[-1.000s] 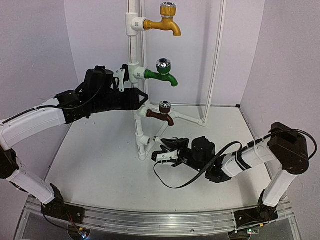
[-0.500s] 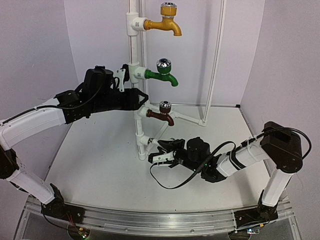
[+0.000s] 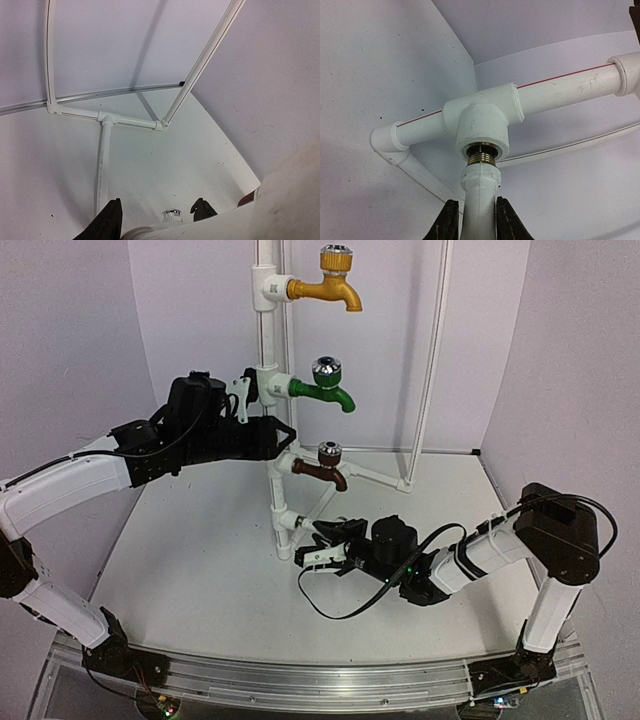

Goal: Install the water faucets

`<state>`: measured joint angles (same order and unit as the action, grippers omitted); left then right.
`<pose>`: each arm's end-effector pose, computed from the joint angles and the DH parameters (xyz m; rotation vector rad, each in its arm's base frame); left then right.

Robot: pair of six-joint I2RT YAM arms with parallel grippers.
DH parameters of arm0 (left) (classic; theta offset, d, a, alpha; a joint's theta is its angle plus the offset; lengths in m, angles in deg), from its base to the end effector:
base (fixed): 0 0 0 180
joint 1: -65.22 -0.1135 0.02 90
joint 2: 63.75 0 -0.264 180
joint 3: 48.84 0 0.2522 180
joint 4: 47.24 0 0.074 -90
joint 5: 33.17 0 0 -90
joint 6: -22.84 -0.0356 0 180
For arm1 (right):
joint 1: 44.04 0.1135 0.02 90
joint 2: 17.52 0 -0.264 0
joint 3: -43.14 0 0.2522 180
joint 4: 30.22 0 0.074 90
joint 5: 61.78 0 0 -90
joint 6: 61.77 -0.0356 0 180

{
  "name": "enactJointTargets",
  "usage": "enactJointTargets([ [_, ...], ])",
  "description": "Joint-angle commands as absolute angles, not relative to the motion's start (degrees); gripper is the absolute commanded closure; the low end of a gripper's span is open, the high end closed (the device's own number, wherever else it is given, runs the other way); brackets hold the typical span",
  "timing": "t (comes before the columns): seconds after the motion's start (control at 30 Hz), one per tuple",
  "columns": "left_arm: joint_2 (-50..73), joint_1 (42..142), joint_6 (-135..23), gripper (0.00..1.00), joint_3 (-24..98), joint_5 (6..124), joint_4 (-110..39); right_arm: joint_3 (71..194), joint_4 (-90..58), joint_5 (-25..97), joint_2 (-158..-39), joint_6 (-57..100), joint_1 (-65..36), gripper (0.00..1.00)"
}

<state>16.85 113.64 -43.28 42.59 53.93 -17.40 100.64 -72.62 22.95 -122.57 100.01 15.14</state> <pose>0.2191 -0.2443 0.3857 0.3868 1.9472 -0.7945 0.1912 0.3142 0.1725 -1.4853 0.7545 -0.2431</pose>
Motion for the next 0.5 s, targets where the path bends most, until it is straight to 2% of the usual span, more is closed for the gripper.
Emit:
enactJointTargets([
  [0.0, 16.49, 113.12, -44.83, 1.00, 44.46, 54.29, -12.28, 102.80, -77.19, 24.44, -121.85, 97.30, 15.53, 1.00],
  [0.47, 16.58, 113.12, -44.35, 1.00, 44.88, 54.98, -11.81, 101.96, -78.95, 26.18, -120.68, 94.51, 15.71, 1.00],
])
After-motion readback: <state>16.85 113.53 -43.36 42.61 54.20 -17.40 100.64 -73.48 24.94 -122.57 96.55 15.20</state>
